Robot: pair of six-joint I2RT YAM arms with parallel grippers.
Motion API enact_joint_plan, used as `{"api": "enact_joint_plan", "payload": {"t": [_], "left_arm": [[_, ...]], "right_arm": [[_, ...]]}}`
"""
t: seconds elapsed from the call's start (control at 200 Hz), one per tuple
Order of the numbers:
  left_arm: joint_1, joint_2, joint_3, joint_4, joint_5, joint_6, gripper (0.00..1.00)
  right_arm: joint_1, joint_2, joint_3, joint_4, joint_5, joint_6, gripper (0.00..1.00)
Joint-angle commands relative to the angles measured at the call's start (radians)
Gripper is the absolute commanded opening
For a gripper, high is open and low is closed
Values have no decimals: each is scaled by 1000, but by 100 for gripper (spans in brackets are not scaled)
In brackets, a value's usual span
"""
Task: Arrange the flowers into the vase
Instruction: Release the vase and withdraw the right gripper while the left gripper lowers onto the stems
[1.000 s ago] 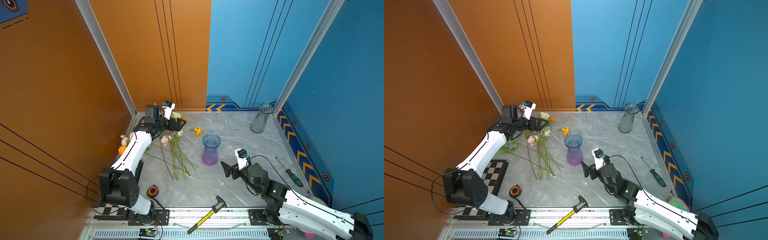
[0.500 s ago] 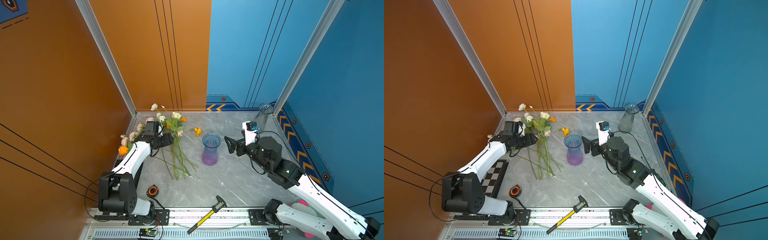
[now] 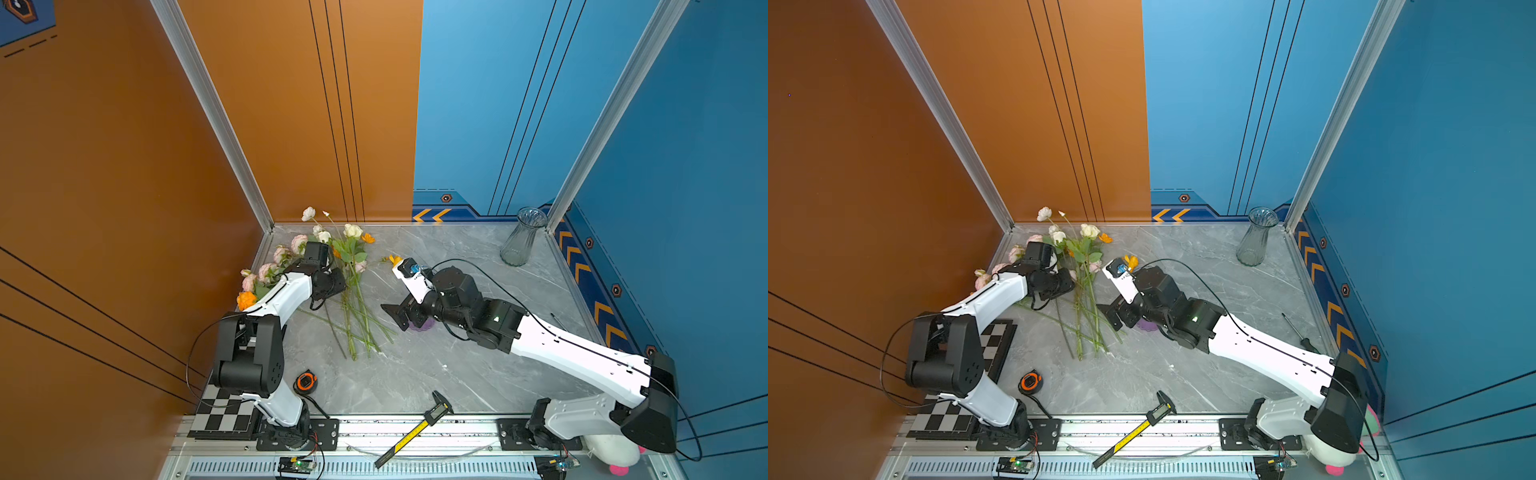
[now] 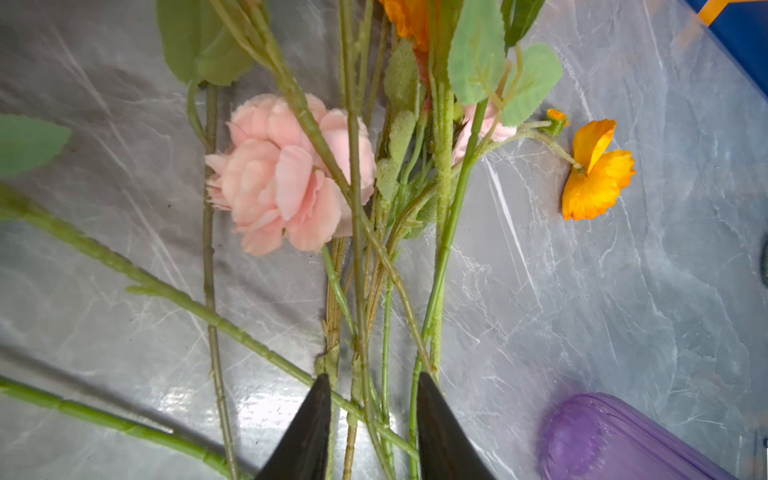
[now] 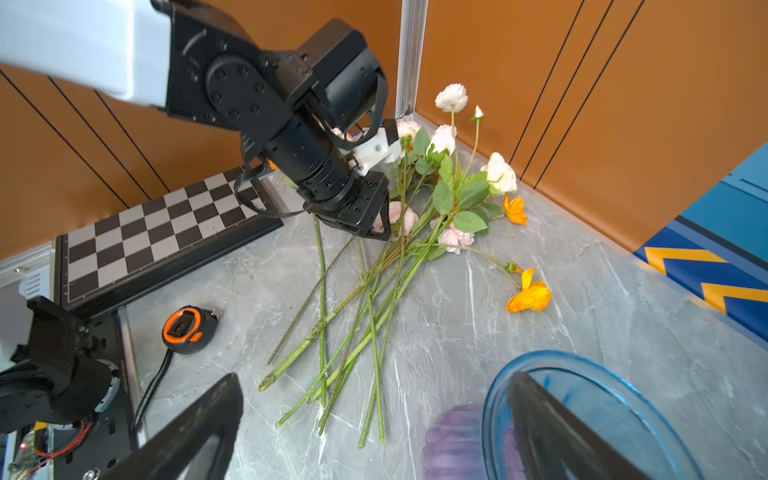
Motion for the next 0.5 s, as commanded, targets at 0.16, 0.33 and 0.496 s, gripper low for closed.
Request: {"api": "enact_joint_plan", "payload": {"t": [0.16, 0.33, 0.496], "left_arm": [[-30, 31, 22, -15, -114, -64, 35], [-38, 35, 2, 1, -138, -52, 32], [-39, 68, 14, 27, -118, -44, 27]], "right_arm": [[104, 31, -173, 267, 86, -96, 100], [116, 46, -208, 305, 115, -112, 100], [137, 35, -231, 331, 144, -147, 100]]}}
